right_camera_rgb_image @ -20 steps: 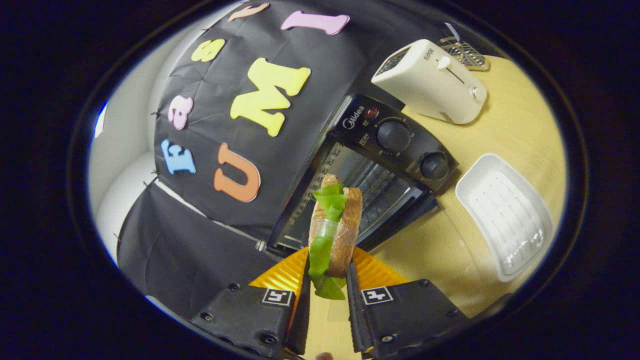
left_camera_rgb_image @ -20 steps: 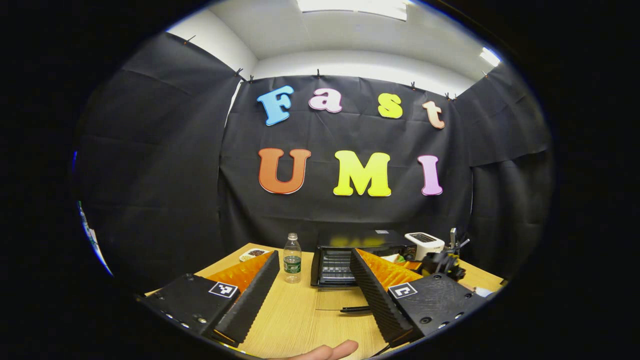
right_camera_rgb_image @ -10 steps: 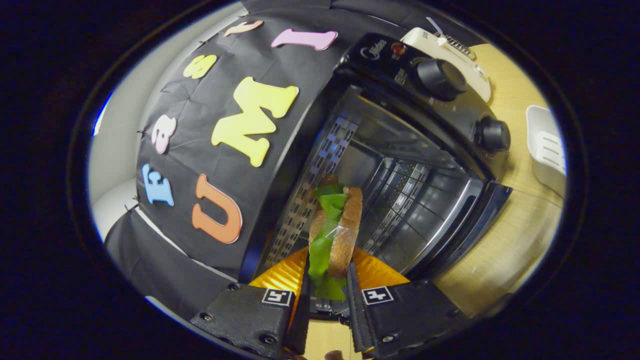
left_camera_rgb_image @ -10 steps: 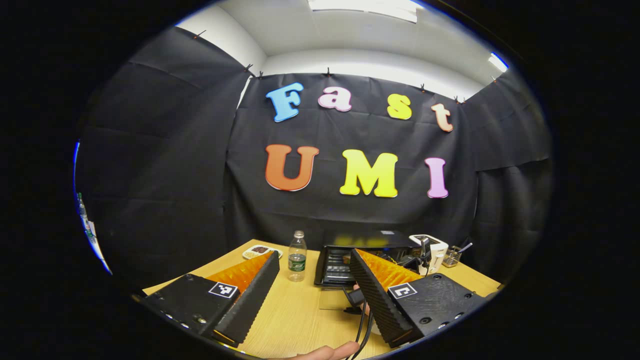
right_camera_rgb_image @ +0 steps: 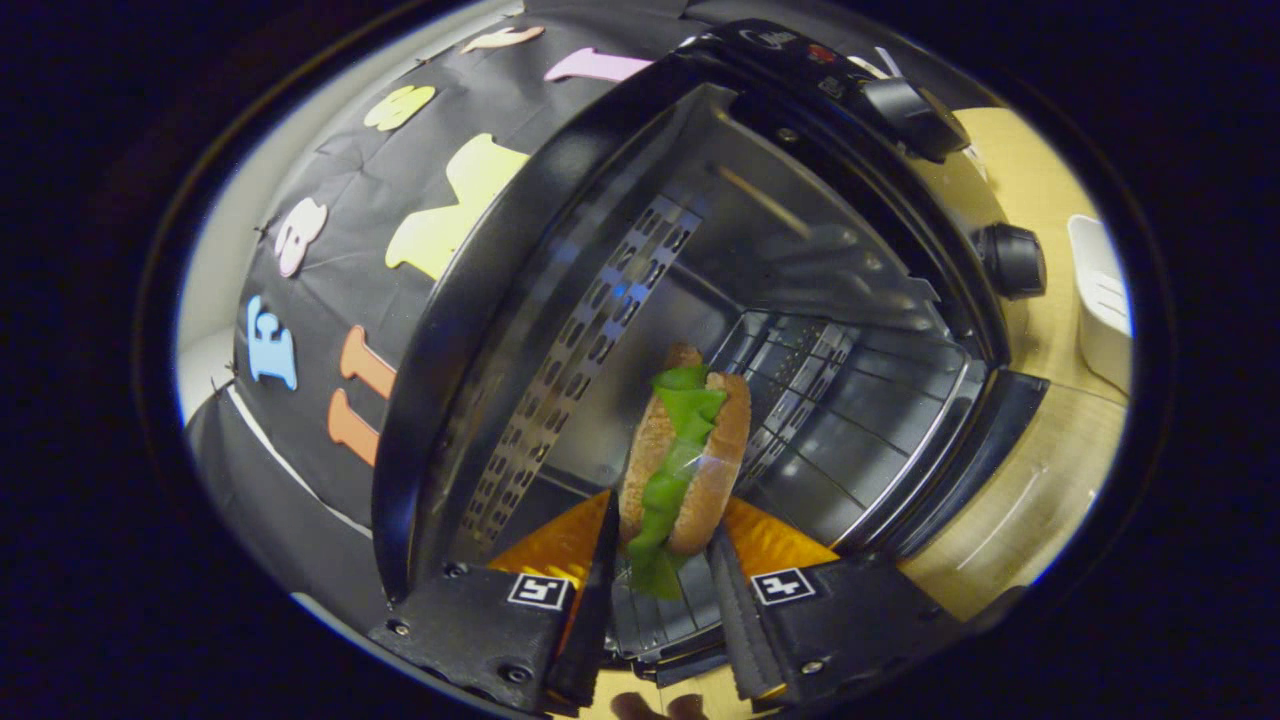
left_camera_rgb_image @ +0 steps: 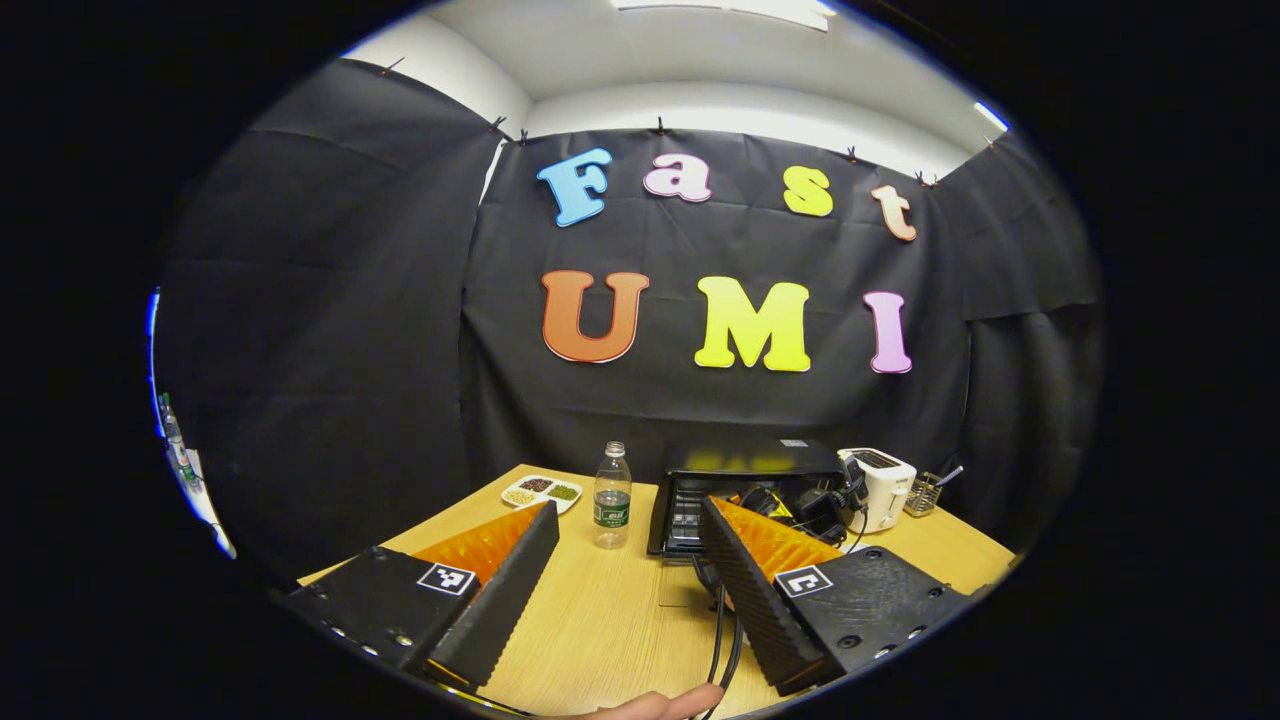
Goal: Open the electric oven with the left hand, put the food in, and close the electric oven.
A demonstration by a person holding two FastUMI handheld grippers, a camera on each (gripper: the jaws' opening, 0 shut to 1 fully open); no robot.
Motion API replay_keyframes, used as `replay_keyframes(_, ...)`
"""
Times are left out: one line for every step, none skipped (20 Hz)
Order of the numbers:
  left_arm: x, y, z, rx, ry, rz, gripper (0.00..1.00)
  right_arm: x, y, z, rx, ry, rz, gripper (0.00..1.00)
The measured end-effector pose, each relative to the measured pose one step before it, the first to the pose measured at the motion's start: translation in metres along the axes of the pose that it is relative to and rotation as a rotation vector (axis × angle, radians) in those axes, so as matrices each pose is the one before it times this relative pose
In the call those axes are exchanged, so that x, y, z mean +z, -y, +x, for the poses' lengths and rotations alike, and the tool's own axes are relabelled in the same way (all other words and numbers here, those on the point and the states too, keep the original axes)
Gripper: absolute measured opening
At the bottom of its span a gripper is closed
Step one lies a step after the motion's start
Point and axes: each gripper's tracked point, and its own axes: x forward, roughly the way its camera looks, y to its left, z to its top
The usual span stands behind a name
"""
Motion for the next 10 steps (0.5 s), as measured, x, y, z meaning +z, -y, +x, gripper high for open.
replay_keyframes(-0.00009, 0.00095, -0.00015, -0.00252, -0.00016, 0.00245, 0.93, -0.00347, -0.00149, -0.0007, -0.01204, -0.0164, -0.03267, 0.43)
replay_keyframes(-0.00011, -0.0022, -0.00096, 0.00569, 0.004, 0.00041, 0.93, -0.00122, -0.0009, -0.00066, -0.00926, 0.00278, -0.02334, 0.52)
replay_keyframes(0.00106, -0.00223, -0.00099, 0.00732, 0.00238, -0.00587, 0.93, -0.00481, -0.00458, -0.00034, -0.00386, -0.02333, -0.02627, 0.53)
replay_keyframes(-0.00074, -0.00013, -0.00126, -0.00061, 0.00008, -0.00581, 0.93, -0.00635, -0.00359, 0.0018, -0.00779, -0.02998, -0.04764, 0.66)
replay_keyframes(0.00019, 0.0002, -0.00123, -0.0013, 0.0016, -0.00381, 0.93, -0.00481, -0.00305, 0.00005, -0.00642, -0.01222, -0.04906, 0.53)
replay_keyframes(-0.00013, -0.00074, 0.00027, -0.00035, 0.00026, -0.0003, 0.93, -0.00434, -0.00149, 0.0006, -0.01275, -0.01723, -0.04716, 0.67)
replay_keyframes(-0.00016, -0.00075, -0.00062, 0.00296, -0.00149, 0.00214, 0.93, -0.00322, -0.00388, -0.00085, -0.00147, -0.01461, -0.0424, 0.67)
replay_keyframes(0.00024, -0.00113, -0.00025, 0.00298, 0.00289, 0.00217, 0.93, -0.0034, -0.00338, -0.00156, -0.00085, -0.01615, -0.03866, 0.6)
replay_keyframes(-0.00008, 0.00001, 0.00067, 0.00008, 0.00117, 0.00145, 0.93, -0.00227, 0.00099, -0.00088, -0.01715, -0.01132, -0.0451, 0.74)
replay_keyframes(-0.00156, -0.00086, -0.00004, 0.00057, -0.00178, 0.00178, 0.93, -0.00257, 0.00245, -0.0007, -0.0216, -0.01432, -0.05492, 0.83)
